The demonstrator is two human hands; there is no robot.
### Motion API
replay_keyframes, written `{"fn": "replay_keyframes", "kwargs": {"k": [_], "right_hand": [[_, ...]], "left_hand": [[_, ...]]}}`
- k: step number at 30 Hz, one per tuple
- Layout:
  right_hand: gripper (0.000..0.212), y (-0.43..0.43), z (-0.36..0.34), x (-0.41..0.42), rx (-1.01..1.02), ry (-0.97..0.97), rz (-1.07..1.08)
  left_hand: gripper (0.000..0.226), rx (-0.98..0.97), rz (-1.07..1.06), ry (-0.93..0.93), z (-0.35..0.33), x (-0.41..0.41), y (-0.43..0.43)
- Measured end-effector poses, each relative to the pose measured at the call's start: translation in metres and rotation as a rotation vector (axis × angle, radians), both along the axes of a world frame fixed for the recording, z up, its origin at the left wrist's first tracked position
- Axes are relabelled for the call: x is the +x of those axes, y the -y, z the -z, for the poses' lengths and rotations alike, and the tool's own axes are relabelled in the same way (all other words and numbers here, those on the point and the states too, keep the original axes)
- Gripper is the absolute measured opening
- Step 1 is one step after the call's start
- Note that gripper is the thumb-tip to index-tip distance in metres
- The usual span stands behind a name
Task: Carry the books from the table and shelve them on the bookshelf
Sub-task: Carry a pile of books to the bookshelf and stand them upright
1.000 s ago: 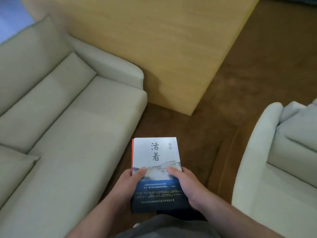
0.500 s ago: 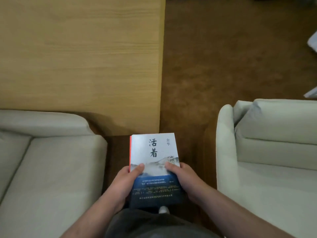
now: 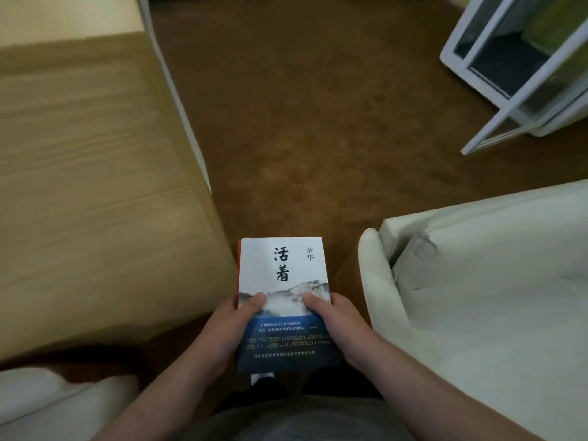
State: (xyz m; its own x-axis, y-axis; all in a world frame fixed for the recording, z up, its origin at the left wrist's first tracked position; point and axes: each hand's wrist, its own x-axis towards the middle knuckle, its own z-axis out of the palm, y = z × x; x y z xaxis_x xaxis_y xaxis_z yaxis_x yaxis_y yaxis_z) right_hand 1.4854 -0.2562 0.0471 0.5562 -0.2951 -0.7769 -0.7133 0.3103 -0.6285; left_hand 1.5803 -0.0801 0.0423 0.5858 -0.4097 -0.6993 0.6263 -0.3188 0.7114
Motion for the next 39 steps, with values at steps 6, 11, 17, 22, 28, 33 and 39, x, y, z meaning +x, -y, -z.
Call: {"fn": "replay_keyframes", "kwargs": {"k": [6,11,17,22,28,33,39], "right_hand": [[0.031,0.059,-0.003,0.044,-0.078,0.034,0.108],[0.041,0.123,0.010,0.076,-0.110,0.043,0.180],[0.022,0.205,0.017,0.121,-0.119,0.024,0.197],[0.040,0.264,0.028,0.155,-0.132,-0.028,0.197],[0.039,0.317,0.036,0.206,-0.106,-0.036,0.168],[0.040,0.355,0.050,0.277,-0.052,-0.058,0.177],[0.030,0.394,0.061,0.390,-0.072,-0.061,0.207]], "left_hand": [[0.031,0.009,0.079,0.024,0.000,0.063,0.074],[0.026,0.019,0.100,-0.004,0.005,0.103,0.149],[0.036,0.063,0.073,-0.046,0.011,0.152,0.235],[0.032,0.061,0.097,-0.075,0.018,0.188,0.294],[0.031,0.080,0.103,-0.088,0.027,0.248,0.343],[0.023,0.088,0.128,-0.092,0.040,0.322,0.382],[0.024,0.080,0.158,-0.129,0.058,0.436,0.421]]}}
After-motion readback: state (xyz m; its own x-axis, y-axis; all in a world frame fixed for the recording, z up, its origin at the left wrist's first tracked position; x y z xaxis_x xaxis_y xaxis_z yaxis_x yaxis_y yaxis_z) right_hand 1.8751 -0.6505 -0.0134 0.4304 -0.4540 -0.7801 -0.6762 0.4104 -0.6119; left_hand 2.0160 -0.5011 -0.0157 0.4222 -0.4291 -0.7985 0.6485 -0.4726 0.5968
